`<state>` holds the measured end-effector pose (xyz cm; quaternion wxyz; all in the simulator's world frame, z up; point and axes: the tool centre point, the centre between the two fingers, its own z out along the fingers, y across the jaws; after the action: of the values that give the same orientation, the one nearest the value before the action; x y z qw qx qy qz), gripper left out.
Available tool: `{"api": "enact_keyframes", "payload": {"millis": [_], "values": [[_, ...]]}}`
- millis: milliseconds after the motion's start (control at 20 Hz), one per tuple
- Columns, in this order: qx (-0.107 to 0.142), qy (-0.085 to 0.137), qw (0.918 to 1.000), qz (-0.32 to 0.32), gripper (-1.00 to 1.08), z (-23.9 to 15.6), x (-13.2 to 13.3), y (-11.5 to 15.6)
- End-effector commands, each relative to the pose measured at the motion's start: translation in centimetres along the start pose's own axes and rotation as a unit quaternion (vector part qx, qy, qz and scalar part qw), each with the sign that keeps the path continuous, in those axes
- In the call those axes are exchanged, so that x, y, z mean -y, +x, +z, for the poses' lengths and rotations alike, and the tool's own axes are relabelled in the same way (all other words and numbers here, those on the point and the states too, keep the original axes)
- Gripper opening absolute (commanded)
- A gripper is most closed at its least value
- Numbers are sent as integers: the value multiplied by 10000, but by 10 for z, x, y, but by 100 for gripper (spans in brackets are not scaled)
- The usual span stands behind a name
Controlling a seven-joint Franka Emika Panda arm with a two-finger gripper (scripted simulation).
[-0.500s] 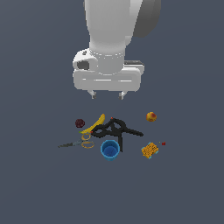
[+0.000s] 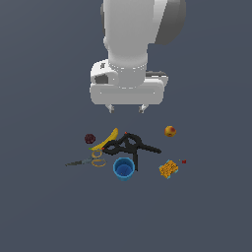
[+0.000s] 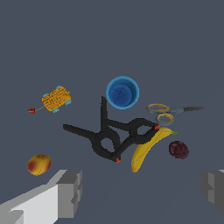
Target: Pick up a designated object from a clutter of objects.
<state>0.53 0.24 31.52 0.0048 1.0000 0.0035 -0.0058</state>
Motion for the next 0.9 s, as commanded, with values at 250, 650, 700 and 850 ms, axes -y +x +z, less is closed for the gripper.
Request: {"api": "enact_keyframes", "payload": {"millis": [250, 650, 700, 850], "values": [[29, 30, 10000, 46, 100, 4, 1, 1], [39, 129, 9977, 663, 100, 32, -17, 18], [40, 146, 9968, 785, 100, 37, -21, 21], [46, 194, 9924, 1217, 100, 57, -35, 31]]}}
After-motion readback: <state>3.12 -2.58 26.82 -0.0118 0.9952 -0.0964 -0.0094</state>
